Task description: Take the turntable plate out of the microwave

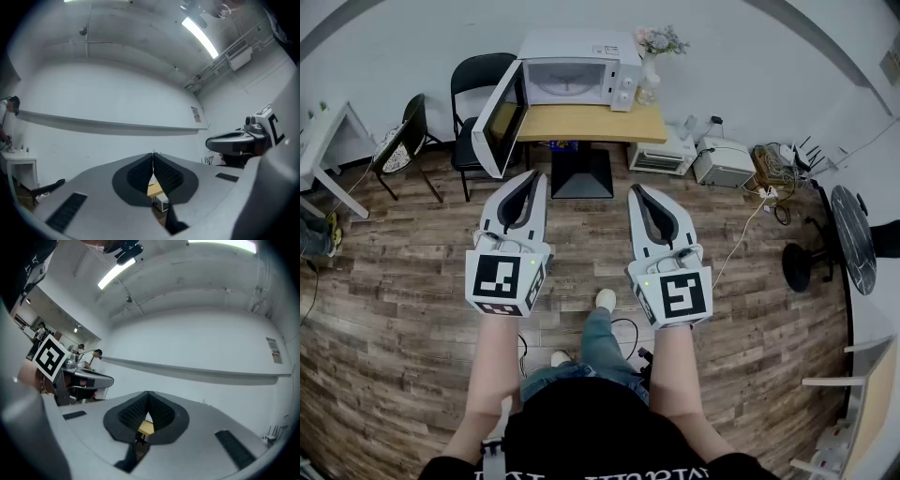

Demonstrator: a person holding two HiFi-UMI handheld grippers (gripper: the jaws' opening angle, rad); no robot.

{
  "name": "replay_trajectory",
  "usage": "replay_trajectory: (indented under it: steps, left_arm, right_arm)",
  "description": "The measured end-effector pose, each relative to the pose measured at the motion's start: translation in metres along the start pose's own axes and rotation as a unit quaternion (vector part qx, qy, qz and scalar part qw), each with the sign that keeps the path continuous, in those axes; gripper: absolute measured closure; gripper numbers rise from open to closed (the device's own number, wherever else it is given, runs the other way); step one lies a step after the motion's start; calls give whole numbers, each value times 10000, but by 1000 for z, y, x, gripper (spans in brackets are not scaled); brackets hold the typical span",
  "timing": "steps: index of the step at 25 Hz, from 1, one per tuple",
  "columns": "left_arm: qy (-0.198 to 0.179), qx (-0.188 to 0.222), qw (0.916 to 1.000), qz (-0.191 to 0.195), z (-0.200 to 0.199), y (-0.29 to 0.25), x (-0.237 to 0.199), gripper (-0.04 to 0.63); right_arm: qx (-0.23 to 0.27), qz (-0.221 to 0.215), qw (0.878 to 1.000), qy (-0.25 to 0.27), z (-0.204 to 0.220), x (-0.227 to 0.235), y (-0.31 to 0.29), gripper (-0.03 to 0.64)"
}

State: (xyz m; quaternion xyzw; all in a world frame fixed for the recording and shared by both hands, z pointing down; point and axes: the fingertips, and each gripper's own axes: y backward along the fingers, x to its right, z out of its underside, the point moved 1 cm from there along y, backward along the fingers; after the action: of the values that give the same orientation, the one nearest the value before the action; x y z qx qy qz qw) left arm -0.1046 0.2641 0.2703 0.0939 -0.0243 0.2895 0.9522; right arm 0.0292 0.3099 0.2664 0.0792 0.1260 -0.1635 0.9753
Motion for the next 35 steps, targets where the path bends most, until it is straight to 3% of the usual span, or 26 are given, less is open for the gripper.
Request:
replay_trajectory:
  steps: [6,11,12,13,15,17,23,32,35]
  left_arm:
    - [-82,76,9999,25,1,4,9,584]
    - [92,136,9997,187,0,11,9,577]
    - [181,138,9994,263,-1,10,10,530]
    - [276,114,9990,325,-1,9,10,441]
    - [440,38,9985,327,2,7,7,250]
    - [539,-45,9983,208,7,4,1,207]
    - [524,-362,9979,-101,26,-14,-17,207]
    - [491,-684,9962,-230,62,-86,-36,209]
    - [609,-690,9949,-405,71,-114,-45,281]
  right_arm:
    - [329,-27,9989,-328,-4,7,11,603]
    - [66,14,9978,-661,4,8,12,587]
    - [10,-65,9966,-817,6,7,10,485]
    - [-52,-156,9949,-994,8,7,8,384]
    - [-161,-187,9923,-1211,12,9,4,303]
    - [-277,-110,9920,-1225,18,11,-1,266]
    - [-590,-328,9869,-1468,35,14,-23,267]
    - [-987,-345,9805,-1666,81,63,-89,267]
    - [-1118,-422,9791,-1647,98,84,-116,267]
